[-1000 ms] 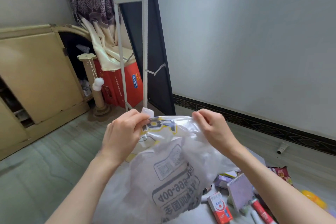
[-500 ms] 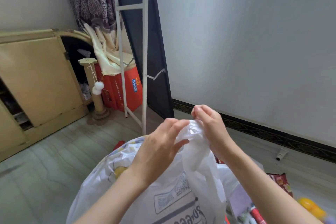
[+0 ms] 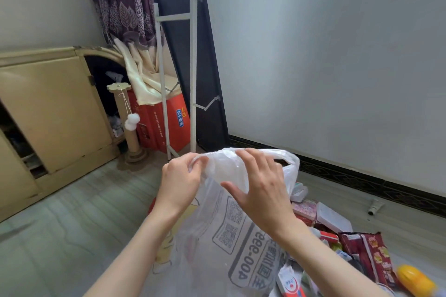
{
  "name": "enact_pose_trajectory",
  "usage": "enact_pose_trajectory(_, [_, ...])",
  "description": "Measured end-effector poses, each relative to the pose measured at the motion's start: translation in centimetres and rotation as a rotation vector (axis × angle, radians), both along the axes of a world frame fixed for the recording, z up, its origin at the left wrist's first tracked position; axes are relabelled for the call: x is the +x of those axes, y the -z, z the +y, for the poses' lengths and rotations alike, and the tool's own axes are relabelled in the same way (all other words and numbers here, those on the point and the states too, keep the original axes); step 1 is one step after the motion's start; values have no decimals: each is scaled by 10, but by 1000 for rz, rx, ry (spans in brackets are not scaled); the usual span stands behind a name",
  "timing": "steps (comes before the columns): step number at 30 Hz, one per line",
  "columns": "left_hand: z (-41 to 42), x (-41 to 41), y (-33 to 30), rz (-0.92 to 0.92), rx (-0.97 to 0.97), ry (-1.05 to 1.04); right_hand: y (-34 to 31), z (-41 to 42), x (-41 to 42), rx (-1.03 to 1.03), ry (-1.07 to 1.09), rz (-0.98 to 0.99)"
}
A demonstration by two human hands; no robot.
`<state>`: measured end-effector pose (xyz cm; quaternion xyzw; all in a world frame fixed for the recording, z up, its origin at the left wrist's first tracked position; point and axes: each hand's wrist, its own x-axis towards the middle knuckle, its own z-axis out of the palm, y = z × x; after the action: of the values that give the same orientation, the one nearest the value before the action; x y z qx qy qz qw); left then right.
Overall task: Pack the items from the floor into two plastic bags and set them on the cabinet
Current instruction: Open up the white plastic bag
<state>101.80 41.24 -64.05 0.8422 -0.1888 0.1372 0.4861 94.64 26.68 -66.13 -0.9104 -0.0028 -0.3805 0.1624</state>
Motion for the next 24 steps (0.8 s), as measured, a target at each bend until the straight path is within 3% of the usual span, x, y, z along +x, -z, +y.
enact_pose_trajectory(6, [11,-2,-7,205,-115,203,3,-6,8,56,10,61])
enact_pose_trajectory(8, [14,-1,-9,213,-67,239,1,-11,10,229,-55,117])
enact_pose_trajectory(11, [21,4,-11,77,112,199,0,-23,15,463,-110,166])
enact_pose_trajectory(17, [31,10,-10,-196,492,-60,-7,-22,20,496,-169,118])
enact_pose_trajectory(20, [23,7,-5,-360,422,-24,-7,-25,20,659,-188,212])
enact_pose_trajectory(24, [8,-11,-2,-482,325,272,-10,-24,16,839,-277,271])
